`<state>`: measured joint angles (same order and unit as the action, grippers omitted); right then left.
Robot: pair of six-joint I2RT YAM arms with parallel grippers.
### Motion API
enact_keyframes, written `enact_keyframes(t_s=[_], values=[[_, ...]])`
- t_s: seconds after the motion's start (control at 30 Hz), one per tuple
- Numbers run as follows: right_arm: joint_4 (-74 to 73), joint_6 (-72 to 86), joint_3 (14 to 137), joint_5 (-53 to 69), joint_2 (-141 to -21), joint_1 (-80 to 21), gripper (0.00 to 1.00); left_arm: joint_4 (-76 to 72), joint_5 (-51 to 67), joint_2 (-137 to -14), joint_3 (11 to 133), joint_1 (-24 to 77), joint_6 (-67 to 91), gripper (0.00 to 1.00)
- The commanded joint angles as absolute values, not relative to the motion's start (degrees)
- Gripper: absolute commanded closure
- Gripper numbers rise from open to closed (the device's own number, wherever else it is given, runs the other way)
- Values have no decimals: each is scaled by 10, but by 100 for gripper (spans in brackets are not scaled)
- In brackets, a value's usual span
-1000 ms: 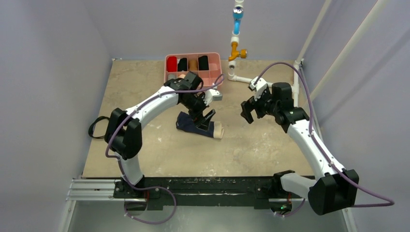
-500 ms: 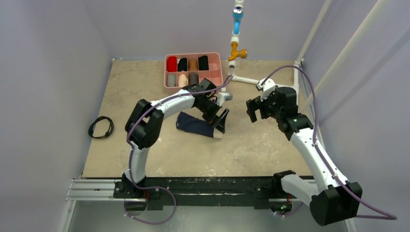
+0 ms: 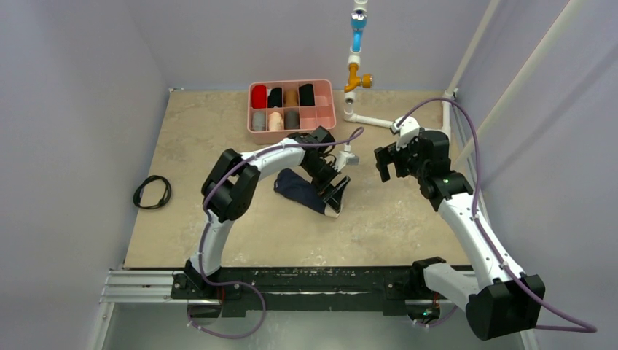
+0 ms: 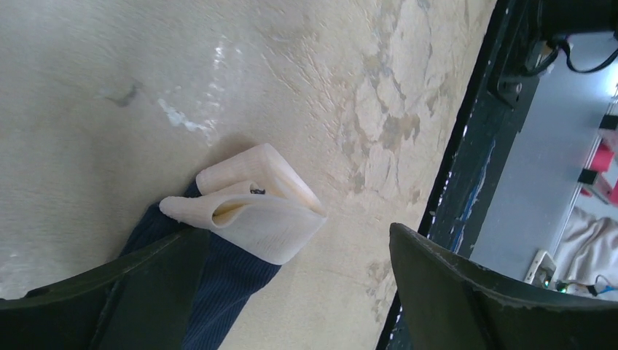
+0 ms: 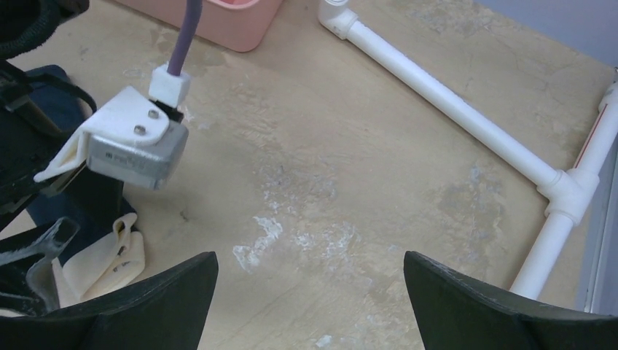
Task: Roll the underwear
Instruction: Fold the underwear at the center of the board.
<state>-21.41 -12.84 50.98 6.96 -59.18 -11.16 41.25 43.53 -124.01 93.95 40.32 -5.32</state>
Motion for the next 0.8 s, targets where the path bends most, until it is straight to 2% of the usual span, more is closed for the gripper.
enact_keyframes(t_s=[0.0, 0.27, 0.43, 0.6, 0.77], values=[[-191, -120, 504, 65, -591, -108, 1, 556, 421, -1252, 969, 417, -196, 7], [-195, -119, 504, 75, -602, -108, 1, 674, 275, -1194, 966, 429, -370, 7], [-196, -120, 504, 78, -606, -108, 1, 690, 264, -1154, 947, 430, -405, 7], [-196, -120, 504, 71, -603, -107, 1, 653, 306, -1105, 913, 431, -376, 6], [-191, -117, 499, 69, -601, -106, 1, 523, 322, -1034, 833, 429, -261, 5]])
